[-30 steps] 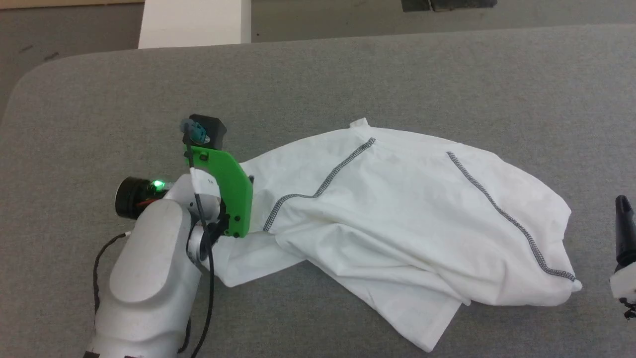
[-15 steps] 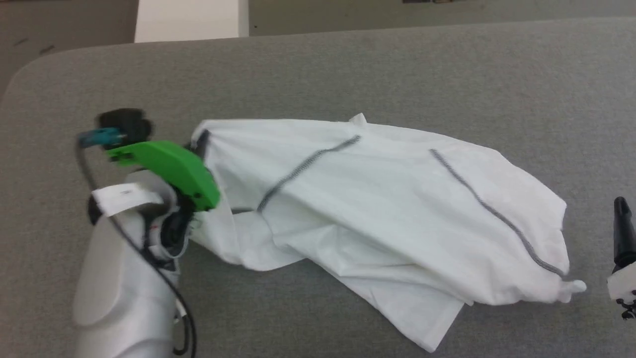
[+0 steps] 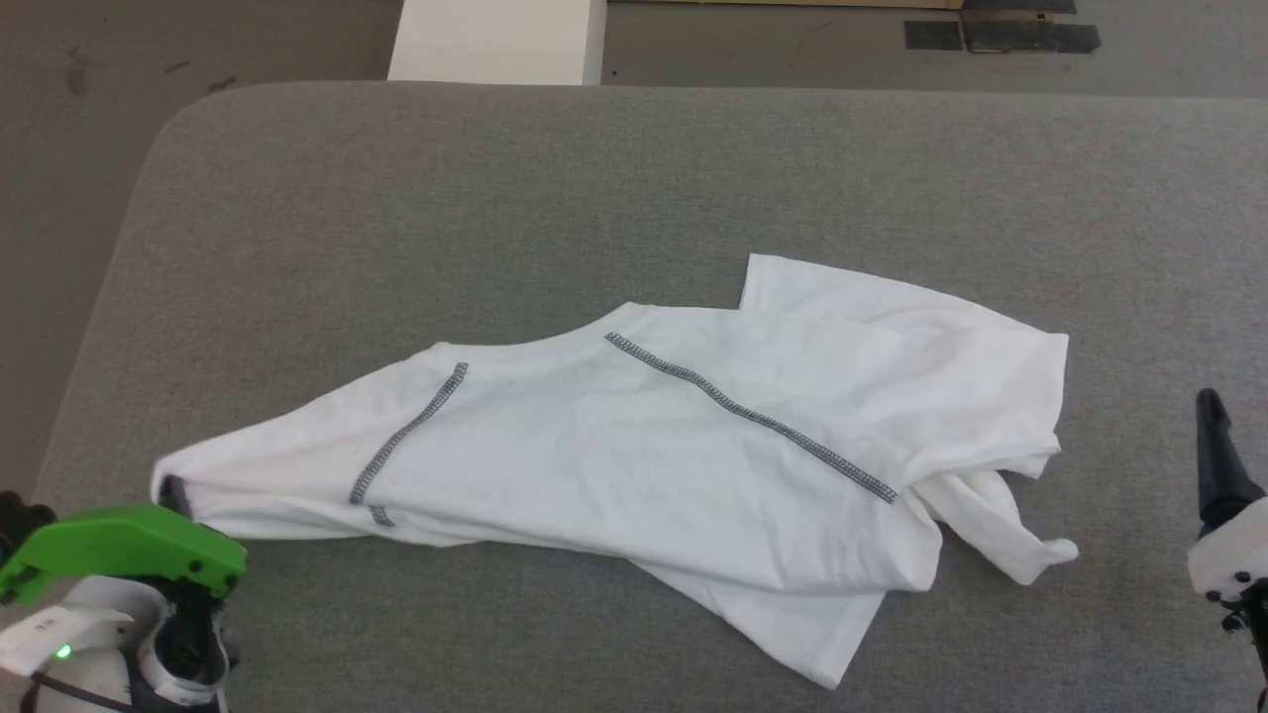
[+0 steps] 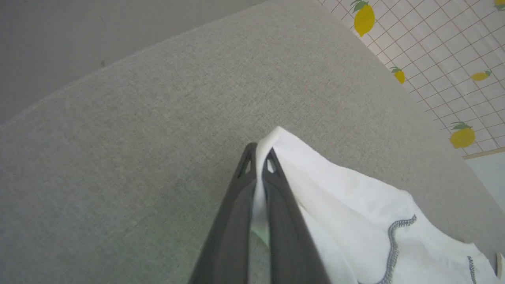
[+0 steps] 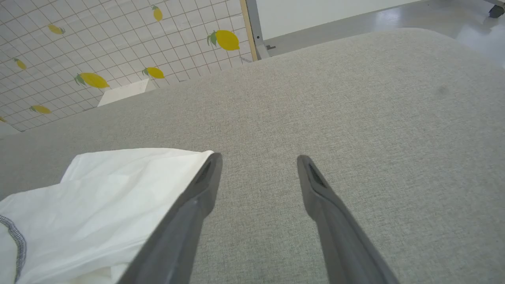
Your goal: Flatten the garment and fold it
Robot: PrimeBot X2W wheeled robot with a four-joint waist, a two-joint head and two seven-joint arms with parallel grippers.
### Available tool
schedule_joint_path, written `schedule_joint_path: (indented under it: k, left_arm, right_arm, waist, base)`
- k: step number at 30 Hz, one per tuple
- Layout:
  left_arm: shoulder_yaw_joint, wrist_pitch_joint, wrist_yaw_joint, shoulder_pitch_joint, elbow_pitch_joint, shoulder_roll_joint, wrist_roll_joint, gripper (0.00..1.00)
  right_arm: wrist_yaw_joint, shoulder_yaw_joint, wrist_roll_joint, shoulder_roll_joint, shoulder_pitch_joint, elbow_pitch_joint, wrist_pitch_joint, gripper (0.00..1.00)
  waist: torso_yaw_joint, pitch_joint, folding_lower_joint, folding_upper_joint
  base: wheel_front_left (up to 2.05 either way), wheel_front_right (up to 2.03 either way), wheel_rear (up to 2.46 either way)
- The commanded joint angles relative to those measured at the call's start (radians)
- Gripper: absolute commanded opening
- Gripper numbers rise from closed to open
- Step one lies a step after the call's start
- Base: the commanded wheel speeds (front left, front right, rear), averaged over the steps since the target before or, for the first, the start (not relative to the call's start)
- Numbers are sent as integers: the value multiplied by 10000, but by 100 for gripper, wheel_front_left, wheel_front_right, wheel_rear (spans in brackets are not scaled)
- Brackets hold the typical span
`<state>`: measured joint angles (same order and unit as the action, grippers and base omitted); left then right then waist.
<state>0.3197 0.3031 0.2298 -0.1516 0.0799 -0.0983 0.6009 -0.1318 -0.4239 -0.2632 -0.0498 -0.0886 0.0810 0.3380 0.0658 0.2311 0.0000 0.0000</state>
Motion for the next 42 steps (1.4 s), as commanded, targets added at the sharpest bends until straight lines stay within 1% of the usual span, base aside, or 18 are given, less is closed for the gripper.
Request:
schedule_joint_path:
  k: [1, 3, 6, 9, 11, 12, 13, 15, 18, 21, 27, 30, 33, 36, 37, 38, 39, 42]
  left_arm:
    - [-54, -33, -23, 112, 21, 77, 82, 100]
    - [-51, -245, -163, 141, -61, 152, 249, 100]
    - [-157, -1056, -512, 189, -421, 44, -83, 100]
    - [-611, -2657, -1158, 262, -948, -294, -1068, 100]
    - [-850, -3722, -1399, 336, -1159, -372, -1646, 100]
    - [-967, -3992, -1476, 373, -1182, -380, -1816, 100]
    - [-1160, -4512, -1570, 434, -1200, -374, -2123, 100]
    - [-1408, -4983, -1663, 535, -1147, -304, -2400, 100]
    - [-1722, -5280, -1681, 580, -1087, -120, -2612, 100]
    - [-2048, -5416, -1735, 450, -987, 39, -2680, 100]
    - [-2468, -5545, -1817, 166, -837, 215, -2671, 100]
    - [-2605, -5581, -1819, 100, -766, 280, -2622, 100]
    - [-2696, -5603, -1822, 56, -673, 317, -2596, 100]
    - [-2671, -5620, -1773, 63, -627, 346, -2531, 100]
    - [-2643, -5624, -1757, 81, -622, 351, -2510, 100]
    - [-2604, -5627, -1735, 96, -609, 354, -2498, 100]
    - [-2582, -5629, -1724, 107, -599, 352, -2502, 100]
    - [-2560, -5633, -1744, 153, -572, 328, -2514, 100]
  right_arm:
    - [11, 122, 85, -5, -196, 27, 66, 100]
    - [11, 339, 164, -5, -277, 42, 159, 100]
    - [11, 790, 387, -5, -580, 126, 323, 100]
    - [11, 1534, 748, -5, -1187, 122, 760, 100]
    - [11, 2029, 1182, -5, -1702, -100, 1224, 100]
    - [11, 2171, 1341, -7, -1900, -229, 1403, 100]
    - [11, 2490, 1630, -63, -2340, -547, 1741, 100]
    - [11, 3076, 1968, -226, -3084, -1176, 2168, 100]
    - [11, 4015, 2242, -486, -4195, -2367, 2529, 100]
    - [11, 4701, 2462, -689, -5110, -3667, 2704, 100]
    - [11, 5770, 2710, -791, -6239, -5673, 2574, 100]
    - [11, 6202, 2837, -865, -6583, -6469, 2399, 100]
    - [11, 6288, 2891, -949, -6728, -7093, 2328, 100]
    - [11, 6317, 2792, -1017, -6741, -7653, 2524, 100]
    - [11, 6341, 2732, -1032, -6743, -7760, 2586, 95]
    - [11, 6365, 2614, -1042, -6754, -7804, 2541, 20]
    - [11, 6377, 2522, -1072, -6765, -7805, 2466, 0]
    - [11, 6158, 2121, -1238, -6772, -7711, 2179, 0]
  waist:
    - [112, -19, 0, 0]
    - [154, -22, 0, 0]
    - [166, -33, 0, 0]
    - [140, -11, 0, 0]
    - [110, 34, 0, 0]
    - [102, 51, 0, 0]
    - [95, 90, 0, 0]
    - [81, 199, 0, 0]
    - [190, 397, 0, 0]
    - [538, 656, 0, 0]
    - [1153, 1171, 0, 0]
    - [1401, 1368, 0, 0]
    - [1515, 1432, 0, 0]
    - [1515, 1407, 0, 0]
    - [1480, 1385, 0, 0]
    - [1418, 1348, 0, 0]
    - [1366, 1316, 0, 0]
    - [1141, 1164, 0, 0]
  base:
    - [0, 0, 0]
    - [0, 0, 0]
    - [0, 0, 0]
    - [0, 0, 0]
    - [0, 0, 0]
    - [0, 0, 0]
    - [0, 0, 0]
    - [0, 0, 0]
    - [0, 0, 0]
    - [0, 0, 0]
    - [0, 0, 0]
    - [0, 0, 0]
    - [0, 0, 0]
    - [0, 0, 0]
    - [0, 0, 0]
    - [0, 0, 0]
    - [0, 0, 0]
    - [0, 0, 0]
